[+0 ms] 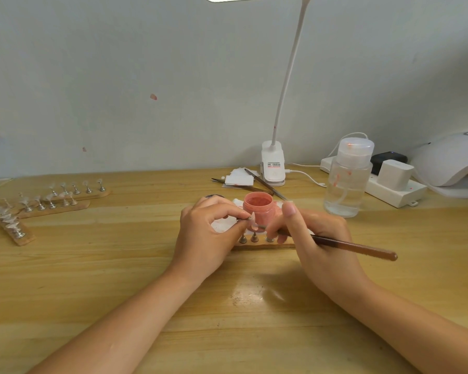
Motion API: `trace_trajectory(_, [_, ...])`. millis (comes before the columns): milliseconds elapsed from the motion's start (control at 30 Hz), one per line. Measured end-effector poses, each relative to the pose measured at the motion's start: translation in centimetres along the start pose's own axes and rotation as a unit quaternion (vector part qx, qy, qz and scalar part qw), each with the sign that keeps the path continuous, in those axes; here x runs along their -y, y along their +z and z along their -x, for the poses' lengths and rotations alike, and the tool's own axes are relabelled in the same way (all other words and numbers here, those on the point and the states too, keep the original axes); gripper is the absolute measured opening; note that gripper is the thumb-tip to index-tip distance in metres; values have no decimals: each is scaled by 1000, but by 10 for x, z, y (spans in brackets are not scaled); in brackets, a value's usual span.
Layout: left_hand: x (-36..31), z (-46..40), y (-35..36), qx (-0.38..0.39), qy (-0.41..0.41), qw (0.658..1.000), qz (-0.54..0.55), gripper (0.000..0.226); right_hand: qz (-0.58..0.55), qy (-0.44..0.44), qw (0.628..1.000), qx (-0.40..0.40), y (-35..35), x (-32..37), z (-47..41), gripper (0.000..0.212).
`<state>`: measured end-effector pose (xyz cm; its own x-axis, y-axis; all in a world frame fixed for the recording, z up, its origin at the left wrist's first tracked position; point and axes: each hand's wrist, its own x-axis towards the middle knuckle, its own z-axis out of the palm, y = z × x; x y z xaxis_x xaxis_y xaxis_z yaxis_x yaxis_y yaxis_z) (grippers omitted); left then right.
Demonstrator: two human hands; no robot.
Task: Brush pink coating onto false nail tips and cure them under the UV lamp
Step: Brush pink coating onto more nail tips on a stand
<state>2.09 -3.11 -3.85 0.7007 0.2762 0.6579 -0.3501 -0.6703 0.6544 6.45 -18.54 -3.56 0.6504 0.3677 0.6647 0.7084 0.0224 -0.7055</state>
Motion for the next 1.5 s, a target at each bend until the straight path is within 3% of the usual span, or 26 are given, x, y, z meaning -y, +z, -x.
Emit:
trace_trajectory(167, [-1,0,0,2,5,1000,-2,12,17,-24,1000,-11,1,1,-1,39])
trace_trajectory(333, [0,0,0,0,3,1000,-2,11,-31,16,999,-12,2,0,0,42])
trace_trajectory(467, [0,0,0,-1,12,1000,-6,12,6,-13,1000,-7,1,-1,-1,41])
trace_trajectory(567, [2,0,0,-2,11,1000,-6,12,-41,28,999,1,1,0,1,44])
trace_trajectory(700, [3,-1,0,-6,21,1000,-4,15,-70,-2,997,-26,-1,2,1,55])
trace_trajectory(867, [3,0,-1,-20,11,1000,20,24,-38,-38,998,-44,-5,4,-2,12])
trace_trajectory(1000, [2,-1,-2,0,7,999,45,22,18,-72,997,-31,-3,4,-2,5])
trace_trajectory(1100, [2,-1,-2,11,-5,999,49,19,53,-102,993,-2,-3,4,-2,14])
trace_trajectory(1233, [2,-1,0,11,-10,998,61,20,-1,-81,997,-4,-4,0,1,38])
trace_trajectory(1367, [2,-1,0,10,-9,998,61,20,49,-108,993,-14,-1,-2,-1,35])
trace_trajectory(1500, [1,0,0,15,-6,999,50,20,18,-81,997,8,-3,-6,2,56])
